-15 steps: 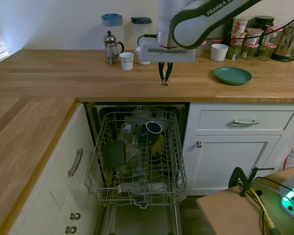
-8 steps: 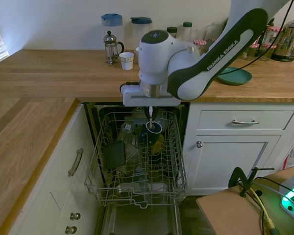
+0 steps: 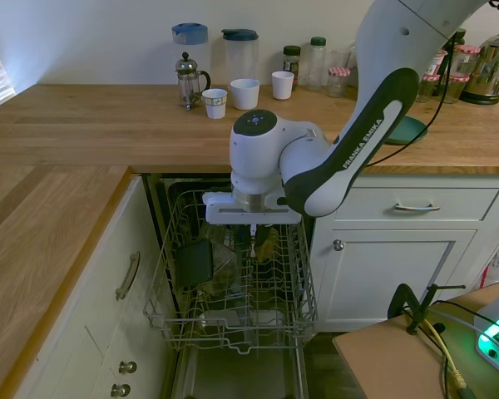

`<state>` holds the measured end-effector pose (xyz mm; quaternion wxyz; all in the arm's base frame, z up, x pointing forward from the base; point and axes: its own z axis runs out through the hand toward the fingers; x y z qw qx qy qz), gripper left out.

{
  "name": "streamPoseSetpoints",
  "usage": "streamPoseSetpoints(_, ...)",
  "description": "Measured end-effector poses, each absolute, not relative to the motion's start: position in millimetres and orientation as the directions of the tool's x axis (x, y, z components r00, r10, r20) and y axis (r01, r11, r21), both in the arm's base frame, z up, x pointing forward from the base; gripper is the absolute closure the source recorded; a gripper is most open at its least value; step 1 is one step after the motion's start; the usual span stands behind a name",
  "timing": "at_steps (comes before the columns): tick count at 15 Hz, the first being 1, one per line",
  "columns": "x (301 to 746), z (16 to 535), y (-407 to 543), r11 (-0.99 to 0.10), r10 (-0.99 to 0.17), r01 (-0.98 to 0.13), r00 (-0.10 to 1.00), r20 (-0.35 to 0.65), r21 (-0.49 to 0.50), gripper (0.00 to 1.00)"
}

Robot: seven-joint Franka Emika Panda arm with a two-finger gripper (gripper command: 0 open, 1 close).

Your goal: Put the fork in the dishwasher

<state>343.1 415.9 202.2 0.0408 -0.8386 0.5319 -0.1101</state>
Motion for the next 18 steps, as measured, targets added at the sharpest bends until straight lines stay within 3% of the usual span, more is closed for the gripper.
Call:
streamPoseSetpoints(12, 355, 112, 358, -0.388, -0.920, -0.914, 0.376, 0.109, -0.118, 1.00)
streamPoseSetpoints(18, 363, 96, 354, -0.390, -0.920, -0.913, 0.381, 0.095, -0.120, 1.00)
